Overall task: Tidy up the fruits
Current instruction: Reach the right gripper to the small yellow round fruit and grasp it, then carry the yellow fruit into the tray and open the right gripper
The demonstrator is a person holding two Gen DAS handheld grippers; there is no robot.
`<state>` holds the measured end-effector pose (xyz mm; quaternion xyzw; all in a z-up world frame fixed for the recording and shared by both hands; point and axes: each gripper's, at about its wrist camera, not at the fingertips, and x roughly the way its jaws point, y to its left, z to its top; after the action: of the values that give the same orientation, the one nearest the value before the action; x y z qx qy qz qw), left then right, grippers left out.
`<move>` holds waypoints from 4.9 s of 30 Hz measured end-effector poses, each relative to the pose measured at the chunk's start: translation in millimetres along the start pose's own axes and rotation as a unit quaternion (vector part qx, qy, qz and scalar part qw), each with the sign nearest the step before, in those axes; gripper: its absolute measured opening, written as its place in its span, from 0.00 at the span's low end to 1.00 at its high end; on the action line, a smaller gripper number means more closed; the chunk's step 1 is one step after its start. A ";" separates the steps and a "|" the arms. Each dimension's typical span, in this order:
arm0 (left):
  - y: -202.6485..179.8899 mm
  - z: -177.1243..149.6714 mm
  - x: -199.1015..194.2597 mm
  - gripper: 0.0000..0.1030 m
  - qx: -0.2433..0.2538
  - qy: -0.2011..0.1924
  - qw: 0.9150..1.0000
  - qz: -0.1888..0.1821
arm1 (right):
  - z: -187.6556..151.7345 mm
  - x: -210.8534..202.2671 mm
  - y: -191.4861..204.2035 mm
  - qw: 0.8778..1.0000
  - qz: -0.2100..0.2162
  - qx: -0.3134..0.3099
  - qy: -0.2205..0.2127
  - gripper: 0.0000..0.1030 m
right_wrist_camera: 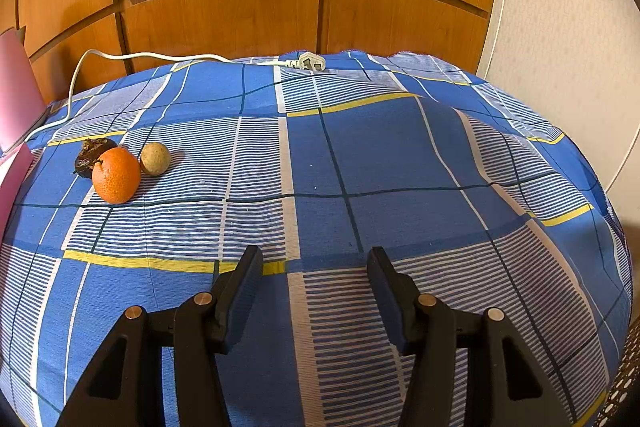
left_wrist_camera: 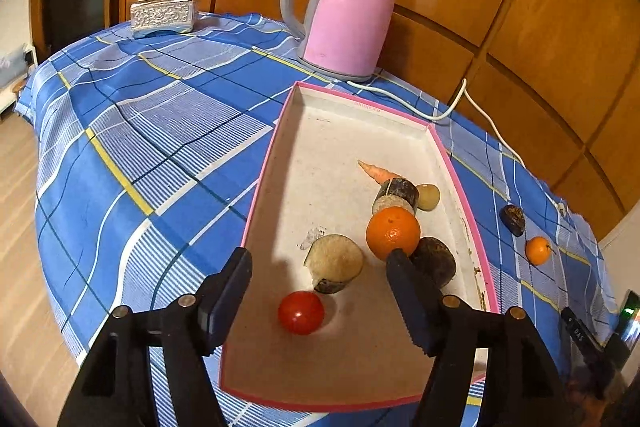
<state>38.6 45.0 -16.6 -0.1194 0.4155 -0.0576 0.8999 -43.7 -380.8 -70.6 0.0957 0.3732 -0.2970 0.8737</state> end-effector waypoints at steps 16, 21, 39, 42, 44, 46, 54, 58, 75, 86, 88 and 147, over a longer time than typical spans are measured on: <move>2.5 -5.3 -17.5 0.80 -0.012 -0.017 1.000 -0.011 | 1.2 0.8 -0.2 1.000 -0.003 -0.006 0.008 0.53; 2.4 -9.7 -12.4 0.80 -0.002 -0.010 1.000 -0.004 | 9.1 4.1 -1.1 1.000 0.008 -0.004 0.028 0.53; 6.9 -12.2 -4.3 0.82 -0.001 0.000 1.000 0.006 | 84.5 49.1 42.6 0.959 0.235 0.107 0.114 0.32; 8.3 -12.7 -2.5 0.82 -0.001 0.003 1.000 0.008 | 89.5 64.2 54.4 0.954 0.241 0.114 0.135 0.32; 9.7 -13.4 -1.1 0.82 -0.001 0.006 1.000 0.009 | 90.4 74.3 60.2 0.952 0.239 0.119 0.148 0.32; 10.6 -14.1 0.5 0.82 -0.002 0.007 1.000 0.012 | 91.3 82.4 57.1 0.946 0.245 0.141 0.158 0.30; 11.5 -15.8 3.2 0.83 -0.003 0.013 1.000 0.019 | 93.1 87.5 58.3 0.948 0.246 0.129 0.153 0.25; 12.0 -16.2 2.4 0.84 -0.003 0.013 1.000 0.019 | 91.3 85.7 53.4 0.947 0.251 0.130 0.151 0.25; 9.6 -20.5 -1.2 0.85 0.004 0.017 1.000 0.015 | 71.1 60.9 3.4 0.960 0.201 0.150 0.122 0.25; 7.7 -21.9 -3.6 0.85 0.007 0.017 1.000 0.012 | 51.3 30.2 9.3 0.980 0.158 0.072 0.096 0.25; 6.9 -22.2 -3.7 0.85 0.008 0.017 1.000 0.011 | 47.5 24.0 13.9 0.984 0.147 0.048 0.090 0.25; 6.8 -21.5 -3.9 0.87 0.003 0.015 1.000 0.008 | 12.9 -1.3 24.2 0.994 0.086 -0.054 0.045 0.25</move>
<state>19.7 48.8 -29.0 -0.1127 0.4300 -0.0539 0.8941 -22.5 -365.7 -61.9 0.0937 0.4178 -0.1954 0.8823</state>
